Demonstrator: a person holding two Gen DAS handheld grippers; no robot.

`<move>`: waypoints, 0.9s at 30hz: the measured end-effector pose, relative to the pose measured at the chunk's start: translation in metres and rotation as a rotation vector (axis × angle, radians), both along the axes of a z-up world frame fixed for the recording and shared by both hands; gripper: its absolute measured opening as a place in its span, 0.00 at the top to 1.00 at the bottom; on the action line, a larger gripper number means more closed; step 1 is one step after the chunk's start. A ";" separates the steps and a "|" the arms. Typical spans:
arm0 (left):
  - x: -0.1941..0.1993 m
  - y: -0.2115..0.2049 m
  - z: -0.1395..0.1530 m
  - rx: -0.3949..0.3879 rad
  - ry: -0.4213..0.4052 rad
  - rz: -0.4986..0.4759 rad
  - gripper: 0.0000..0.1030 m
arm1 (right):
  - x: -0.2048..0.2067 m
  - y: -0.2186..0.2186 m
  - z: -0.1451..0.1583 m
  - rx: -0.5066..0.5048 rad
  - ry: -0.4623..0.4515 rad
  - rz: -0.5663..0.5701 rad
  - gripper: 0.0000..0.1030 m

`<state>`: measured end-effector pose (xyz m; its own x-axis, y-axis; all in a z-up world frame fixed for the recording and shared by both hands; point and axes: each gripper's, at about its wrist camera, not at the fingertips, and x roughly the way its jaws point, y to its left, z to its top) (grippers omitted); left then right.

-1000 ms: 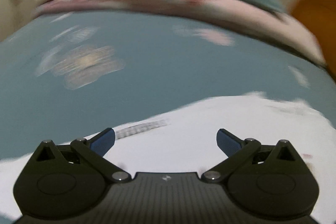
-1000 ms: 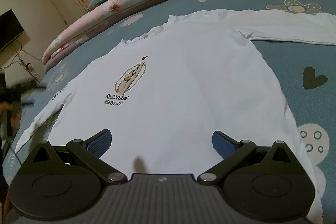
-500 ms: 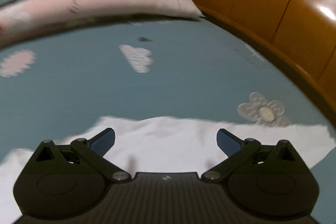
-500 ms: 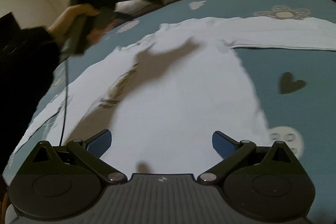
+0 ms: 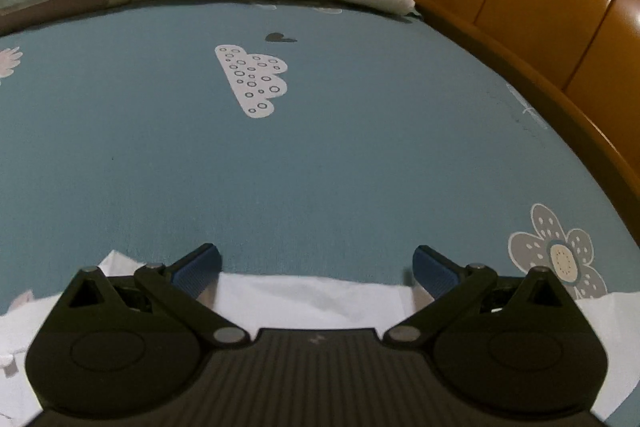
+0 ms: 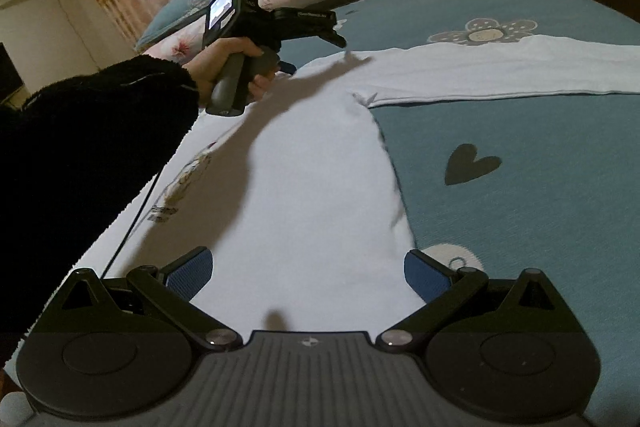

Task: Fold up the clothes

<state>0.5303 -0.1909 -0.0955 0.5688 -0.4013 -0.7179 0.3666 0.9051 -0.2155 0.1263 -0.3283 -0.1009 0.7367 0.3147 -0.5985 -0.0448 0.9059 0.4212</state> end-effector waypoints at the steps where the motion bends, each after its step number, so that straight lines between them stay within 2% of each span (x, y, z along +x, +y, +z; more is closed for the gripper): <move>1: -0.003 -0.002 0.004 0.009 -0.005 0.002 0.02 | 0.000 -0.001 0.000 0.003 0.000 -0.006 0.00; 3: -0.019 -0.005 0.014 -0.016 -0.035 -0.029 0.02 | -0.001 -0.002 0.000 0.003 -0.003 -0.007 0.00; 7: -0.058 -0.018 0.021 -0.095 0.033 -0.172 0.01 | 0.000 0.000 -0.001 -0.002 -0.001 -0.004 0.00; 9: -0.069 -0.028 0.015 -0.094 0.060 -0.233 0.01 | -0.001 0.002 -0.002 -0.005 0.000 -0.001 0.00; 12: -0.063 -0.041 -0.004 -0.038 0.069 -0.226 0.01 | 0.000 0.002 -0.003 -0.011 0.004 0.000 0.00; 14: -0.053 -0.049 -0.010 -0.030 0.004 -0.202 0.01 | 0.000 0.001 -0.003 -0.006 0.005 -0.003 0.00; 17: -0.038 -0.057 -0.006 0.001 -0.015 -0.152 0.01 | 0.003 0.001 -0.004 -0.003 0.010 -0.008 0.00; 20: -0.049 -0.052 0.005 -0.036 -0.003 -0.146 0.01 | 0.002 0.002 -0.003 0.003 0.006 0.000 0.00; 22: -0.065 -0.045 0.014 -0.091 0.017 -0.174 0.01 | 0.002 0.002 -0.003 0.004 0.005 0.000 0.00; 25: -0.085 -0.044 0.019 -0.188 0.089 -0.271 0.01 | 0.002 0.002 -0.003 0.003 0.006 -0.002 0.00; 27: -0.093 -0.053 0.017 -0.189 0.110 -0.316 0.01 | 0.003 0.003 -0.004 0.001 0.007 -0.001 0.00</move>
<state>0.4370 -0.2436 -0.0782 0.3199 -0.6752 -0.6647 0.5863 0.6921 -0.4210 0.1289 -0.3248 -0.1045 0.7331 0.3142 -0.6032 -0.0408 0.9056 0.4222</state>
